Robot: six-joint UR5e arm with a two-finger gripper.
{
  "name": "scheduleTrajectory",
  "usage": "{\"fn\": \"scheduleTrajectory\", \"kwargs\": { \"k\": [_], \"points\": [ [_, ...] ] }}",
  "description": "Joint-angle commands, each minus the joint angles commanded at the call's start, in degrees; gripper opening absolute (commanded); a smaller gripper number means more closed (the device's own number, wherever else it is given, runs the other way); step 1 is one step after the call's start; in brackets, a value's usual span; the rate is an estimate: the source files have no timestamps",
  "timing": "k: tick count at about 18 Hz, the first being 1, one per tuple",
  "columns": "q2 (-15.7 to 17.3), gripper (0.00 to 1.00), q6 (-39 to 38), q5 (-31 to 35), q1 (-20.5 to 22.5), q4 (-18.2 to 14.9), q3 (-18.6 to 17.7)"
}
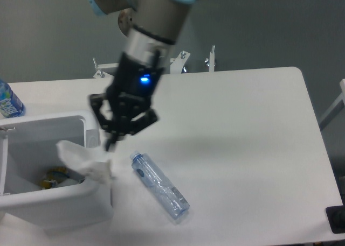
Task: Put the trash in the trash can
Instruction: 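Carry the bag over the white bin and release it inside, then move the open gripper over the clear water bottle and lower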
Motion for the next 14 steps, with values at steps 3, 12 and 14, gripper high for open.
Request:
{"fn": "scheduleTrajectory", "kwargs": {
  "k": [3, 12, 14],
  "points": [
    [0.5, 0.35, 1.0, 0.0, -1.9, 0.1, -1.5],
    [1.2, 1.0, 0.2, 0.8, 2.9, 0.9, -1.0],
    [1.1, 1.0, -3.7, 0.8, 6.2, 1.8, 0.0]
  ]
}}
